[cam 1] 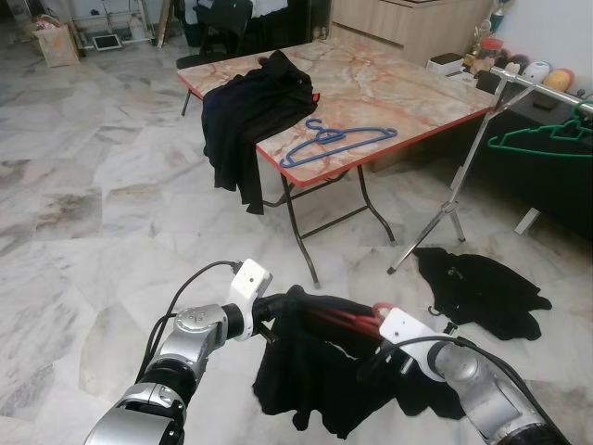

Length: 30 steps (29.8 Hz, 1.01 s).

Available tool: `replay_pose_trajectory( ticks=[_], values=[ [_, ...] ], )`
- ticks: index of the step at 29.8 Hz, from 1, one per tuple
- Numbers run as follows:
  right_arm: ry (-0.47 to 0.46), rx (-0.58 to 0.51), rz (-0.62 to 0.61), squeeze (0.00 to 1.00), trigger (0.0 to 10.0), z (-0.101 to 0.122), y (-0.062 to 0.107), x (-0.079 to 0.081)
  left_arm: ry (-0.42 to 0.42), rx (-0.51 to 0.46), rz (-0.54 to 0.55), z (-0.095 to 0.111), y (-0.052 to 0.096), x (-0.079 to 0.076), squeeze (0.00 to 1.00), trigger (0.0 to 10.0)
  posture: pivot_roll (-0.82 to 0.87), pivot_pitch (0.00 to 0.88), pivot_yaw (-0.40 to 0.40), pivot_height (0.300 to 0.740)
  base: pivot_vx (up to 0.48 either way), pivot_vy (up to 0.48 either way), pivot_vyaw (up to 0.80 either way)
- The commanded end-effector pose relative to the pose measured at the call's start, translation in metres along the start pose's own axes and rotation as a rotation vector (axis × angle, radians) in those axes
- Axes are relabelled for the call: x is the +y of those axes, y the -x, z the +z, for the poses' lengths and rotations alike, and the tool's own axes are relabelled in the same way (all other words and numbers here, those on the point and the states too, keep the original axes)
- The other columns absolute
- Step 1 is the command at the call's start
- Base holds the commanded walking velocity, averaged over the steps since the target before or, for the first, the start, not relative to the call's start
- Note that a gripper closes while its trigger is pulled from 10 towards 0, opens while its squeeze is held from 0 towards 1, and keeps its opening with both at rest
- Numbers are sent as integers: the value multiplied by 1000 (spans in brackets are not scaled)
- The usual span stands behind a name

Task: Hang hanger

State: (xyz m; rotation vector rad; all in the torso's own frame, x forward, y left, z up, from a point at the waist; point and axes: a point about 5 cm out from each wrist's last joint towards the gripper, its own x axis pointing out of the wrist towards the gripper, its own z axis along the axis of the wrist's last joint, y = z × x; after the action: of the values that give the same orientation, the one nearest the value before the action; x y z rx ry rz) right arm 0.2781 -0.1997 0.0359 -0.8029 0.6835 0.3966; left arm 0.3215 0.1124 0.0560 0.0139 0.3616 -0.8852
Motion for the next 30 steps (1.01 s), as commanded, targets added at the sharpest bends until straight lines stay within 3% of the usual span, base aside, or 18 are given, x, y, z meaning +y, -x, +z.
replay_pose_trajectory(
  ticks=[1,10,18,24,30],
  values=[
    [-35,-29,-77,0,10000,8,3,-17,-15,10,-30,1,1,-2,0,10000,-66,0,-24,740,0,0,0],
    [-61,-2,35,0,10000,8,-5,5,-77,-79,-171,23,-7,-18,0,10000,-57,0,-28,740,0,0,0],
    [-85,14,19,0,10000,8,-10,12,-111,-116,-314,38,-13,-40,0,10000,-50,0,-29,740,0,0,0],
    [-69,-29,109,0,10000,12,-6,17,-136,-51,-242,26,-12,-32,0,10000,-54,0,-26,740,0,0,0],
    [-89,-77,68,0,10000,9,-1,0,-123,22,-174,11,2,-20,0,10000,-56,0,-22,740,0,0,0]
  ],
)
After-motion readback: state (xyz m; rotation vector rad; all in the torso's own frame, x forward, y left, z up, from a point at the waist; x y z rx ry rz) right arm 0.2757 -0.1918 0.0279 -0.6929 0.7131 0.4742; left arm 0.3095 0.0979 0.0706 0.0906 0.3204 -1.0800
